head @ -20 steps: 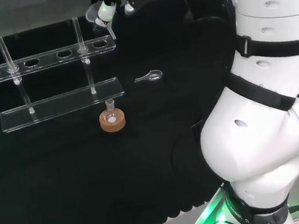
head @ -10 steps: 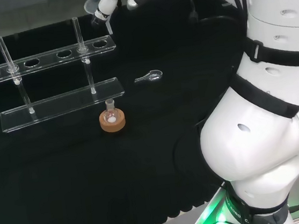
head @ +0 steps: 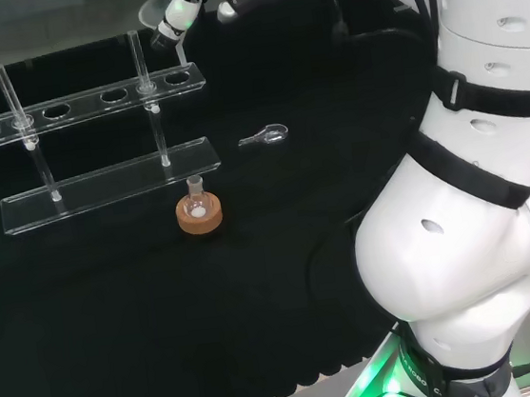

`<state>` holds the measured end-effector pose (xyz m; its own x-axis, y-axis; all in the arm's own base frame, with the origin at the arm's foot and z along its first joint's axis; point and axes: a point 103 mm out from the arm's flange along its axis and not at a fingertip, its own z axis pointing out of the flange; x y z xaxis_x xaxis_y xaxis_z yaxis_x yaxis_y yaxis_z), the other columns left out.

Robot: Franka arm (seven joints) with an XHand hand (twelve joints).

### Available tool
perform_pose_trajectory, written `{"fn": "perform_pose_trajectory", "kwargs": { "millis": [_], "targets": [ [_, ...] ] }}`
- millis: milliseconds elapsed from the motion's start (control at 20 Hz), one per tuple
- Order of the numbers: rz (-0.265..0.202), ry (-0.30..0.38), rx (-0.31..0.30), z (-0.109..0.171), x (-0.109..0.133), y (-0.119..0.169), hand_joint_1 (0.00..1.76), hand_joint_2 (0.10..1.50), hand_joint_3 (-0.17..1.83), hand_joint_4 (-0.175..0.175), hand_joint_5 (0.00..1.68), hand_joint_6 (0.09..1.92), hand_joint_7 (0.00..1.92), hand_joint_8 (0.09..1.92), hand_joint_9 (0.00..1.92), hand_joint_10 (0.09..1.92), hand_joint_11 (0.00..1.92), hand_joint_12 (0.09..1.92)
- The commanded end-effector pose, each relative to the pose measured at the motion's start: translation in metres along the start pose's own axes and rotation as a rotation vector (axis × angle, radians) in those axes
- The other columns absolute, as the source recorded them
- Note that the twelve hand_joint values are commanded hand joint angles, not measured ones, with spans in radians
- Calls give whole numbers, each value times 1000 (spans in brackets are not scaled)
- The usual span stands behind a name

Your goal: Put the funnel back on the funnel stand.

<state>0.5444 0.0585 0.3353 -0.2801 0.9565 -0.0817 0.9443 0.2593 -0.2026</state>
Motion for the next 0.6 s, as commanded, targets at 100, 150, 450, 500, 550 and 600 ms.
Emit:
{"fn": "perform_pose_trajectory", "kwargs": {
  "millis": [100,150,450,500,550,600],
  "targets": [
    [-19,23,-4,8,6,11,737,768,470,-19,643,351,824,647,1198,420,743,1194],
    [-21,26,-8,9,6,13,737,768,470,-19,643,352,824,648,1198,420,742,1194],
    [-32,46,-7,19,5,22,735,768,470,-18,640,359,824,648,1195,422,741,1198],
    [-31,47,-3,21,4,24,735,768,470,-18,640,360,823,648,1195,423,741,1199],
    [-30,46,4,24,4,26,735,768,470,-18,639,360,823,648,1195,423,741,1199],
    [-29,47,10,27,3,27,735,768,470,-18,637,361,823,648,1195,423,741,1199]
  ]
}}
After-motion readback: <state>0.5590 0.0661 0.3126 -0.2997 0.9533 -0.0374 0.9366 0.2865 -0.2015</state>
